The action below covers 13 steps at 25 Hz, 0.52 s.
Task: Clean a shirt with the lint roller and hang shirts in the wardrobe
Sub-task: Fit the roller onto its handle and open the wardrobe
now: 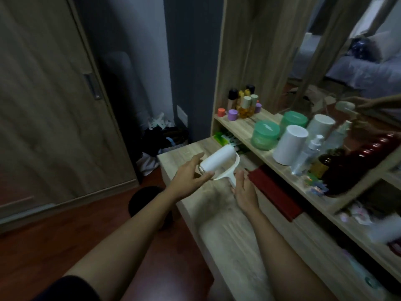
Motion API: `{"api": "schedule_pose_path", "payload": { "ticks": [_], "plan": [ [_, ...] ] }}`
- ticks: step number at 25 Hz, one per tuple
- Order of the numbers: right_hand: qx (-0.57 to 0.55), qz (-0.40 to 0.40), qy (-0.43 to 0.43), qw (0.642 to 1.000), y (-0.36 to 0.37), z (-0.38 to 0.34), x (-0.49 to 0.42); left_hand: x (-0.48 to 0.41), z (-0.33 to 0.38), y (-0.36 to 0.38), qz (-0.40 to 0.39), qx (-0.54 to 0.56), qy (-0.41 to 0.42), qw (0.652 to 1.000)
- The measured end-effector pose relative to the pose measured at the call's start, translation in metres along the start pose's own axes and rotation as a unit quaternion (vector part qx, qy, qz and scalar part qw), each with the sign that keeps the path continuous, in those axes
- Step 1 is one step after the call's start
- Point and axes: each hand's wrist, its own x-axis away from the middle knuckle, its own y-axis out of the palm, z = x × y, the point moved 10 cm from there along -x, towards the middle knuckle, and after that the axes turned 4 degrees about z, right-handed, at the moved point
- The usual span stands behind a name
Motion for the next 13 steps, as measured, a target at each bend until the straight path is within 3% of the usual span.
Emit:
{"api": "schedule_pose_path", "payload": {
  "ticks": [5,9,13],
  "plan": [
    [-0.023,-0.102,-0.113,0.988,0.127,-0.081,0.001,-0.006,-0.087,-0.106,0.094,0.054,-0.036,0.993],
    [0.004,-0.098,-0.124,0.987,0.227,-0.132,-0.022,-0.030,-0.158,-0.194,0.100,0.012,-0.055,0.993],
    [0.023,-0.099,-0.147,0.984,0.319,-0.202,-0.047,-0.055,-0.233,-0.311,0.177,0.000,-0.086,0.980]
  ]
}}
